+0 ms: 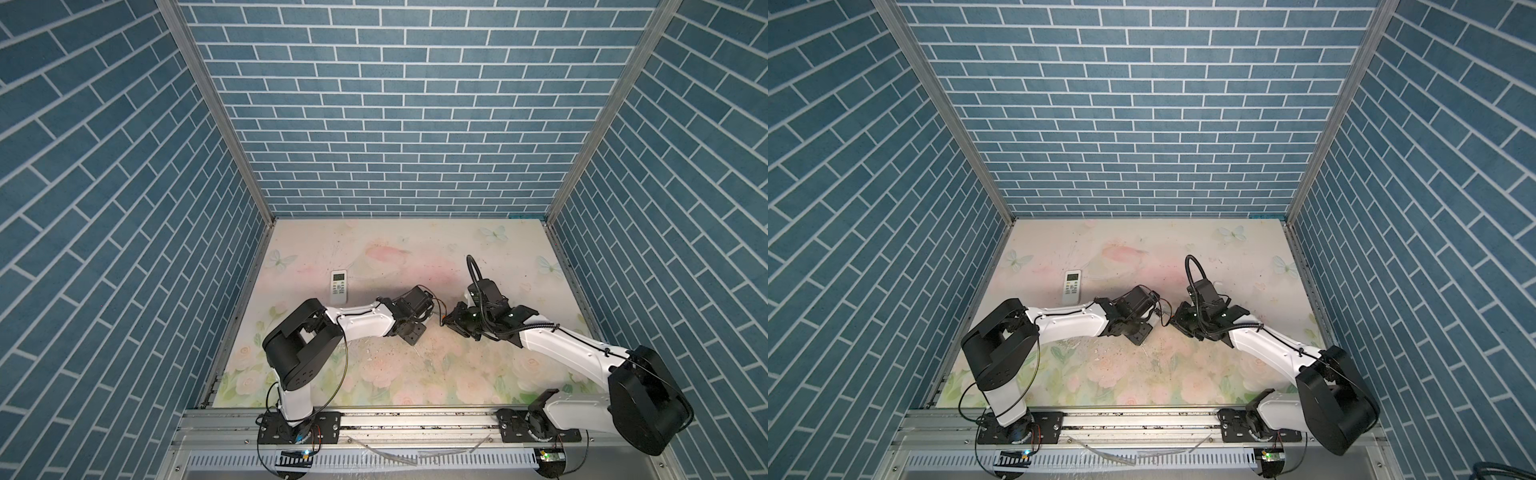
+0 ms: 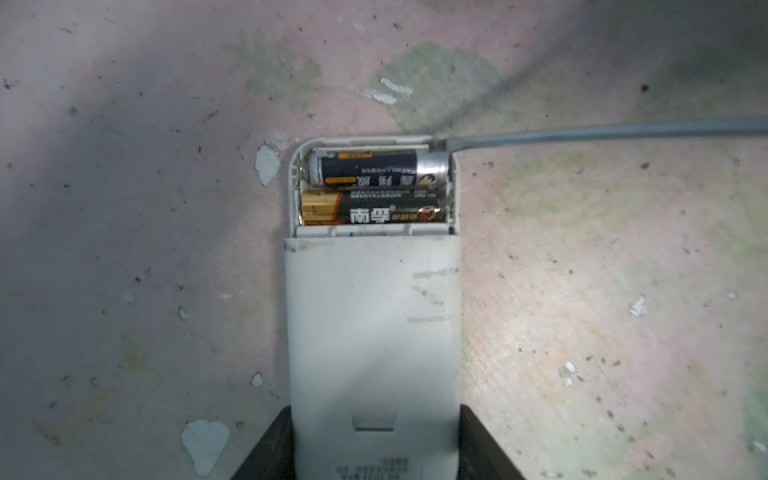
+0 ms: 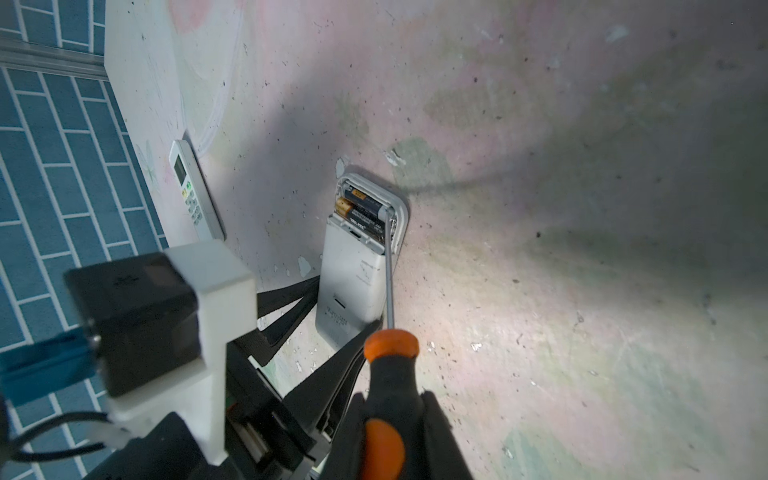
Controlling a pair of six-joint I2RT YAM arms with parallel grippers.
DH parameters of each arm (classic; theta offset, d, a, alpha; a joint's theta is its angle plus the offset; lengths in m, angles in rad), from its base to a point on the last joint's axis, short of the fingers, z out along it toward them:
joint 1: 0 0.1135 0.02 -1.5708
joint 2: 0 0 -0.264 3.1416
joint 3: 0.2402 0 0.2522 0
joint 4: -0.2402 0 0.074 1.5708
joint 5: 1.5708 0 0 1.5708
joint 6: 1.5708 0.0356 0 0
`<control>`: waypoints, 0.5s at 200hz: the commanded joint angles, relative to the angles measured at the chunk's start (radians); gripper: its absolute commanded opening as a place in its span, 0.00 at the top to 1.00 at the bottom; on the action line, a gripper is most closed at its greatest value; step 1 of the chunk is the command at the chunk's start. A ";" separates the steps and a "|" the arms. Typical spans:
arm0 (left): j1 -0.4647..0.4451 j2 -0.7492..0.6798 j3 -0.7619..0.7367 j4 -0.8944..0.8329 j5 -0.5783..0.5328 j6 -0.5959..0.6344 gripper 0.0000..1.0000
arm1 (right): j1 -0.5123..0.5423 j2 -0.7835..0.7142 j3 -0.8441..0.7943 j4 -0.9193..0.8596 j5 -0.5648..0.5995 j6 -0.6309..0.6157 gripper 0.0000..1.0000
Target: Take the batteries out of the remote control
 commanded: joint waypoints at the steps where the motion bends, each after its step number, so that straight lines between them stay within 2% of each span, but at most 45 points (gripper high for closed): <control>1: -0.018 0.050 -0.036 -0.065 0.031 0.004 0.56 | 0.005 0.011 -0.020 0.021 0.004 0.040 1.00; 100: -0.019 0.061 -0.031 -0.064 0.037 0.002 0.57 | 0.010 -0.029 -0.040 -0.003 0.014 0.045 1.00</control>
